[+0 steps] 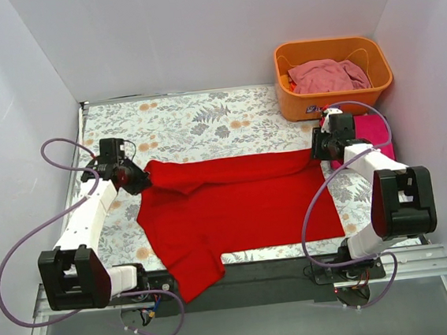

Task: Fold and stack the t-shirts
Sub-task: Fold the tshirt

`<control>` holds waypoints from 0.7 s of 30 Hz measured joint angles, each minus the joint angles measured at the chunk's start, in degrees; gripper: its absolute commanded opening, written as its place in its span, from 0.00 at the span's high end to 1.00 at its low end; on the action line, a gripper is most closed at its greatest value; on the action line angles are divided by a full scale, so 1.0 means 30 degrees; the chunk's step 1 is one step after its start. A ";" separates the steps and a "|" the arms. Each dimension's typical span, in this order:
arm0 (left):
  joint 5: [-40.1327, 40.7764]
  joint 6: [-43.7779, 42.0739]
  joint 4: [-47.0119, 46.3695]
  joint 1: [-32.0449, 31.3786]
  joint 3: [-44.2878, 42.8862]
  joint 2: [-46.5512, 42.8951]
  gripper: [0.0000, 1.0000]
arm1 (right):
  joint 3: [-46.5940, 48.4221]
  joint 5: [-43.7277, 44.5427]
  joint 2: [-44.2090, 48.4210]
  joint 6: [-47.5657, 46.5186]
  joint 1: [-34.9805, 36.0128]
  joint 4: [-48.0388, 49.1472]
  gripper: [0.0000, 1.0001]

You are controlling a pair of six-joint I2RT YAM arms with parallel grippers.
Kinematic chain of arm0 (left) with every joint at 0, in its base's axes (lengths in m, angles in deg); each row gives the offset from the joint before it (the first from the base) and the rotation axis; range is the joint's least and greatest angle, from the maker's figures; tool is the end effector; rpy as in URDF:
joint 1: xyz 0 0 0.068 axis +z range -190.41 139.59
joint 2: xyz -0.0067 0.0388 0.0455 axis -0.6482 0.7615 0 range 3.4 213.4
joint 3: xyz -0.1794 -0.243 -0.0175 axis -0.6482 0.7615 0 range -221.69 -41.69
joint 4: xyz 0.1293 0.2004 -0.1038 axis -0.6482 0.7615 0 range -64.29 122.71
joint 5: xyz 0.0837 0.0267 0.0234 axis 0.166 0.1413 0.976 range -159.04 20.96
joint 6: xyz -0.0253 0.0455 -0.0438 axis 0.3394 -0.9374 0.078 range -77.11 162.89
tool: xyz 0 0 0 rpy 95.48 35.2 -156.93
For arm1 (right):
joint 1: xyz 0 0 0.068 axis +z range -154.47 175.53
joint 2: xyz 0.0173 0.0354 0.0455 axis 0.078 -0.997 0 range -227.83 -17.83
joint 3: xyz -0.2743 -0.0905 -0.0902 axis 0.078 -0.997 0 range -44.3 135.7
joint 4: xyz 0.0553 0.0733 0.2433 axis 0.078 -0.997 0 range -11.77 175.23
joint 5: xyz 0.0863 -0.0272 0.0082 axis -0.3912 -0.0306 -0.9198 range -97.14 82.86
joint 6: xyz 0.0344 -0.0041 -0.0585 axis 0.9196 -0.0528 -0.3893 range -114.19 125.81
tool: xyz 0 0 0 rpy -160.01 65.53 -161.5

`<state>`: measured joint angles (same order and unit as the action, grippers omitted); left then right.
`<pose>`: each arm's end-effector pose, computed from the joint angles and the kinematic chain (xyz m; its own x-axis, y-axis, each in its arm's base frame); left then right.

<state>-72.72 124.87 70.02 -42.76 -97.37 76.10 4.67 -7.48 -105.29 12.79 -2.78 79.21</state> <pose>0.2441 -0.0135 0.2681 -0.1935 -0.9810 -0.0111 -0.8581 0.1747 -0.4828 0.3264 0.0100 0.2131 -0.6996 0.1010 -0.7074 0.0517 0.9945 0.0908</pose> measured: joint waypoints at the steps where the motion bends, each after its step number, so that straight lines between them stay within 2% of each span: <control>1: -0.0124 0.0131 0.0058 0.0000 0.0087 -0.0197 1.00 | -0.0007 -0.0189 0.0197 0.0131 0.0015 0.0007 0.52; 12: -0.1078 0.1377 0.0248 -0.0401 0.1836 -0.2295 1.00 | -0.0627 -0.0845 0.1253 0.0743 0.0882 0.0015 0.47; 16: -0.1158 0.1712 0.0408 -0.0656 0.2630 -0.2514 1.00 | -0.1049 0.0306 0.1654 0.1151 0.0947 -0.0080 0.39; 21: -0.1013 0.1851 0.0401 -0.0816 0.3461 -0.2528 0.99 | -0.1282 0.1632 0.2076 0.1676 0.0947 -0.0138 0.36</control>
<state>-75.76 130.42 71.23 -45.20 -86.99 68.52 0.83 -2.59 -99.06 17.82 0.06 78.79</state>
